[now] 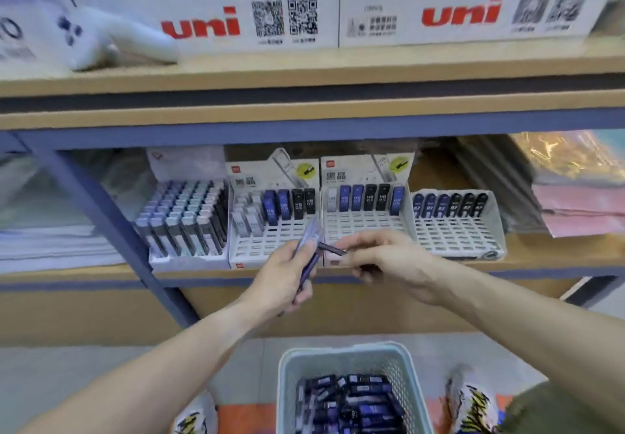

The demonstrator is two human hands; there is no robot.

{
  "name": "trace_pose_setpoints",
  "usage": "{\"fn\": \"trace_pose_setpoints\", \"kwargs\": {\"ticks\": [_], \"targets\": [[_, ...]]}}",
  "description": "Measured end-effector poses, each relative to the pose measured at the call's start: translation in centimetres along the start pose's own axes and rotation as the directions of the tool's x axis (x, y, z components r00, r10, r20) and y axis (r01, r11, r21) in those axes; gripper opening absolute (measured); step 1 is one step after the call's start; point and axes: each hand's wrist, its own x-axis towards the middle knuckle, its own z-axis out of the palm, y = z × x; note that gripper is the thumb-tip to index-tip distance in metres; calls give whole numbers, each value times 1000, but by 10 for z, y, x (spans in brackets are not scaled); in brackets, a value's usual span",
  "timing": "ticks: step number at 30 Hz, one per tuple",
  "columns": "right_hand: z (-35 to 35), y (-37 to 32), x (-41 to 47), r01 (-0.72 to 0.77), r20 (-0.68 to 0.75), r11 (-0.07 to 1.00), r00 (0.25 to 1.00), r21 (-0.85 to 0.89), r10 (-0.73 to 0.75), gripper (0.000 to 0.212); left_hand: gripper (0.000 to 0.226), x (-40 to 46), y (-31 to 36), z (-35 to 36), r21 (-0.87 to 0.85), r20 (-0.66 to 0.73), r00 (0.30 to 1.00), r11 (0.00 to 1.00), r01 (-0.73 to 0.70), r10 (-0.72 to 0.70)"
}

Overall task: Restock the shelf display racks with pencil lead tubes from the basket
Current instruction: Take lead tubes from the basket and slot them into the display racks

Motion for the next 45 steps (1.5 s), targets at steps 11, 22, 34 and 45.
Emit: {"fn": "trace_pose_setpoints", "kwargs": {"ticks": [11,22,34,45], "targets": [[7,-33,48,193,-128,975,970,-107,-206,21,41,16,15,-43,-202,-65,995,976,-84,72],[13,-23,79,240,-147,970,961,24,-234,39,33,37,4,-43,-356,3,989,924,141,-149],[11,-17,97,271,-284,962,924,15,-256,32,27,43,-2,-35,-402,-14,989,906,131,-149],[16,-13,109,345,-251,936,914,68,-319,34,21,52,-8,-36,-434,-101,981,894,108,-168]]}}
